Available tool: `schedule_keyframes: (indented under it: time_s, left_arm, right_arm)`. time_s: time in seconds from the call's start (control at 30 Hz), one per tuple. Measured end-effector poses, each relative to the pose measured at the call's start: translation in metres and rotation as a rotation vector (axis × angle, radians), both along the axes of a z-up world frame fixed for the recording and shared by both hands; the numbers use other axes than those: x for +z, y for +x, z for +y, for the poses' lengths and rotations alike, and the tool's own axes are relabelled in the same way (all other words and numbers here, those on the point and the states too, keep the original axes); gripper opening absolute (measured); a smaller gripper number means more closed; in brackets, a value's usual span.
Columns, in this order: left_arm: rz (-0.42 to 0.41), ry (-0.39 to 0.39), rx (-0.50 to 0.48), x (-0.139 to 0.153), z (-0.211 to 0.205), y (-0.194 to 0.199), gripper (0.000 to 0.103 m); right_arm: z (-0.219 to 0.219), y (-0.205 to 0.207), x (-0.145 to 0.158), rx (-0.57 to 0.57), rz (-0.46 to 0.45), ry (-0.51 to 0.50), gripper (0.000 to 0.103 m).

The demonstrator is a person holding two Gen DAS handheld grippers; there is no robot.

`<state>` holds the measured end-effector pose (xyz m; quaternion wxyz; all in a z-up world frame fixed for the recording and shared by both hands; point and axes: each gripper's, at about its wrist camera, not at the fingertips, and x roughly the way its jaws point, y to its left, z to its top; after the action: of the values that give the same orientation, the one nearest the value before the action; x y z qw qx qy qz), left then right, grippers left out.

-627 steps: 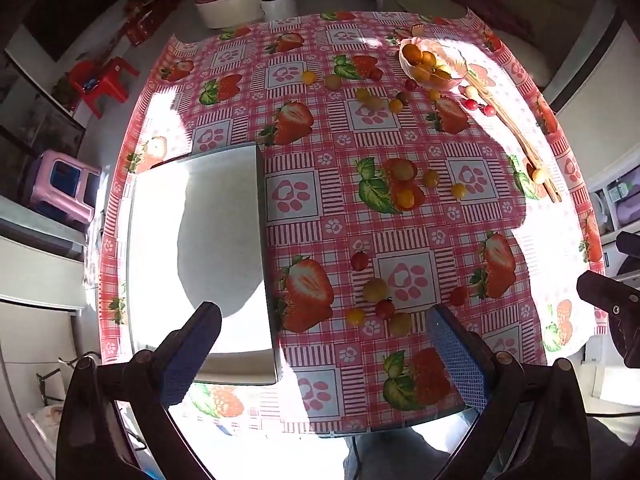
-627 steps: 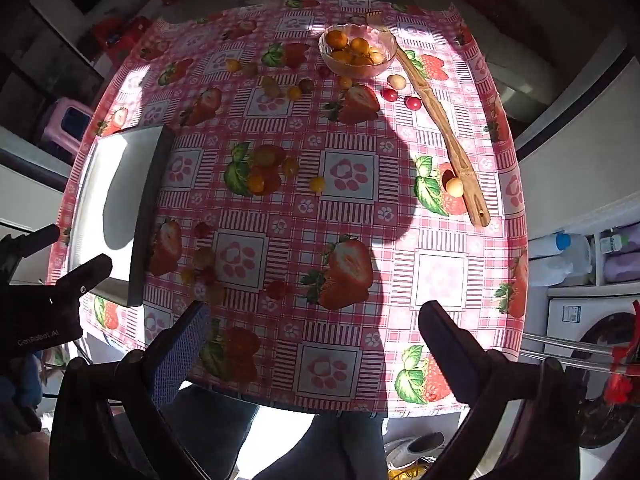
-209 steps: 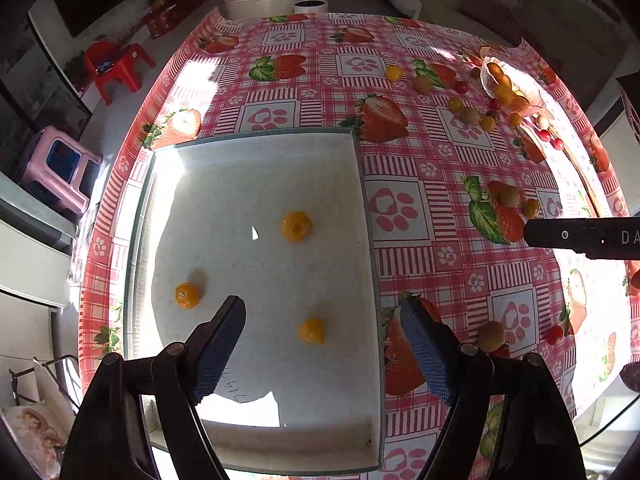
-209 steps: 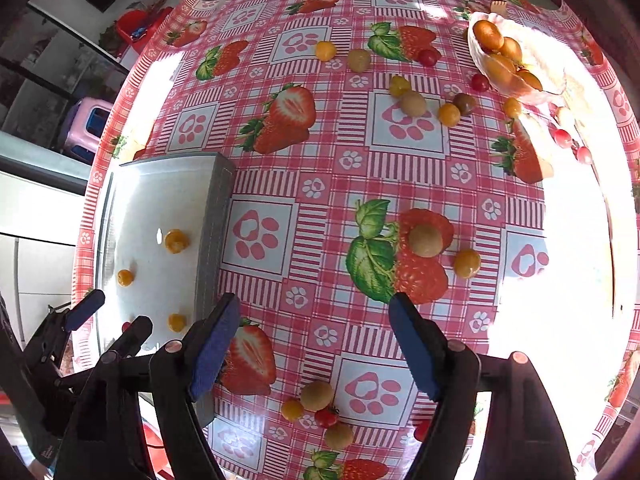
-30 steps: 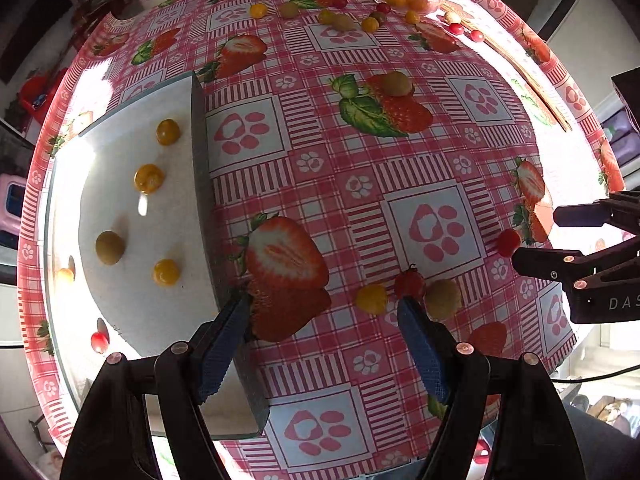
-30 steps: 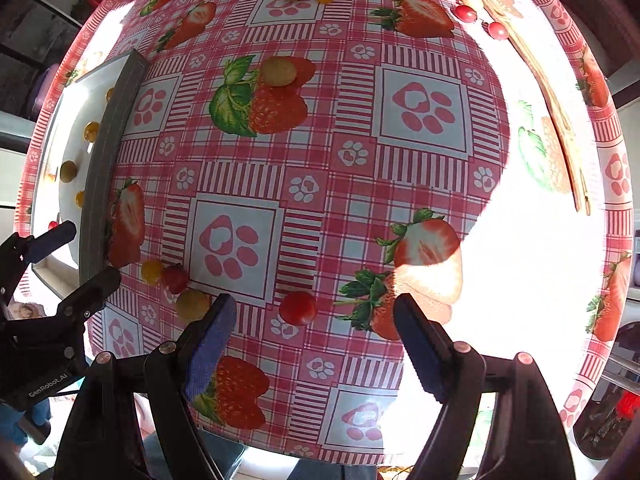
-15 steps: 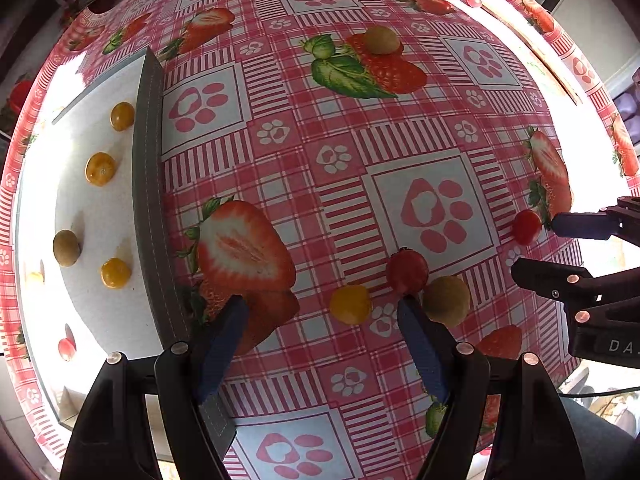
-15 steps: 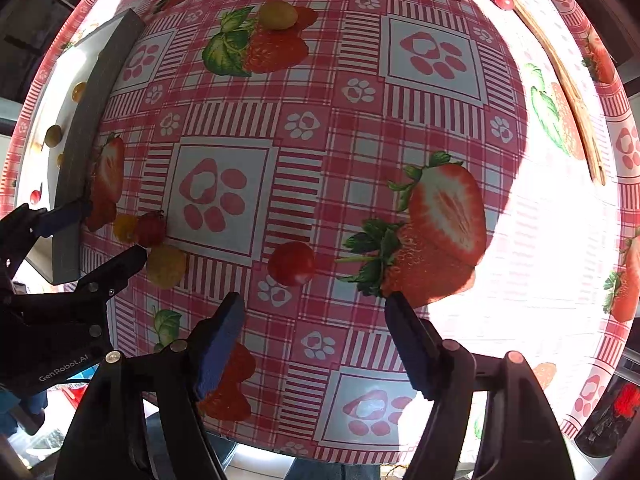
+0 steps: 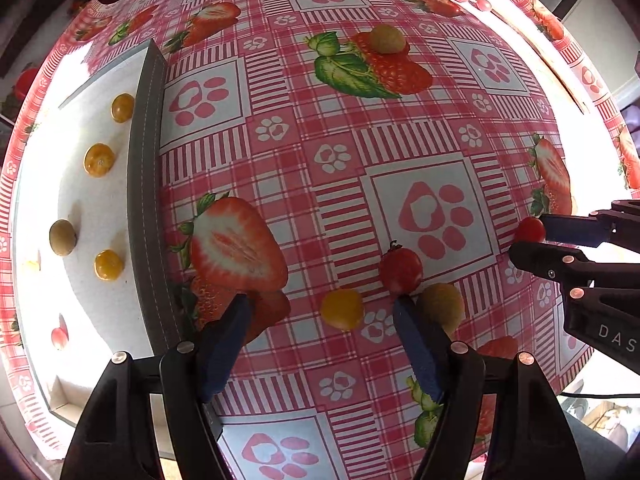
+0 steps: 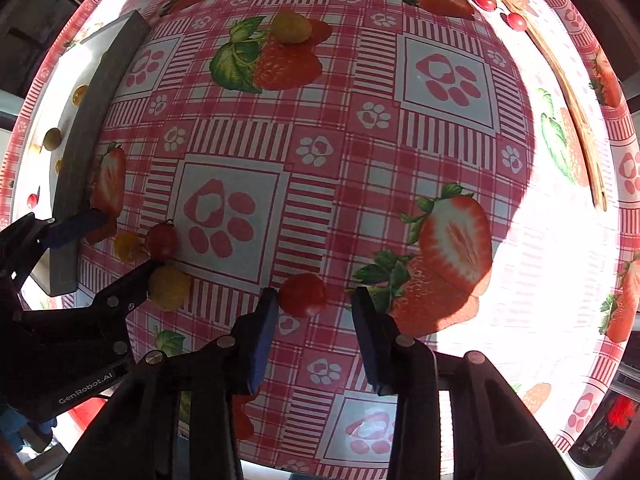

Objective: Organize fruits
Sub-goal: 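Grasp a red cherry tomato with the right gripper while the left grasps a yellow tomato, then carry both held tomatoes over the white tray with both grippers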

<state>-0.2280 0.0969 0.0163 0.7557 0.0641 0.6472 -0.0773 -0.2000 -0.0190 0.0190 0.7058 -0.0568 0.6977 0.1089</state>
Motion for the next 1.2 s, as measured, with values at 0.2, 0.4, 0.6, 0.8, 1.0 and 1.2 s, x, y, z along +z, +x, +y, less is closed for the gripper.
schedule_keyframes:
  time_s: [0.2,0.4,0.6,0.8,1.0,1.2]
  left_arm:
    - [0.000,-0.031,-0.029,0.005,-0.013,-0.007,0.021]
    - [0.036,-0.143,0.070,0.012,0.002,-0.002,0.021]
    - [0.026,-0.171,0.100,0.022,0.025,0.003,0.021]
    - [0.013,-0.172,0.098,0.035,0.031,0.004,0.021]
    - [-0.013,-0.179,0.101,0.044,0.030,0.009,0.021]
    - [-0.034,-0.186,0.127,0.054,0.047,0.009,0.021]
  right_arm:
    - [-0.001,-0.005,0.001,-0.016,-0.005,0.012,0.025]
    - [-0.008,-0.003,0.007,-0.048,-0.004,0.040,0.025]
    - [-0.023,0.002,0.009,-0.081,-0.004,0.062,0.025]
    - [-0.030,0.004,0.017,-0.095,-0.010,0.078,0.025]
    - [-0.040,0.014,0.032,-0.099,-0.016,0.094,0.025]
    - [-0.037,0.022,0.044,-0.090,-0.029,0.101,0.025]
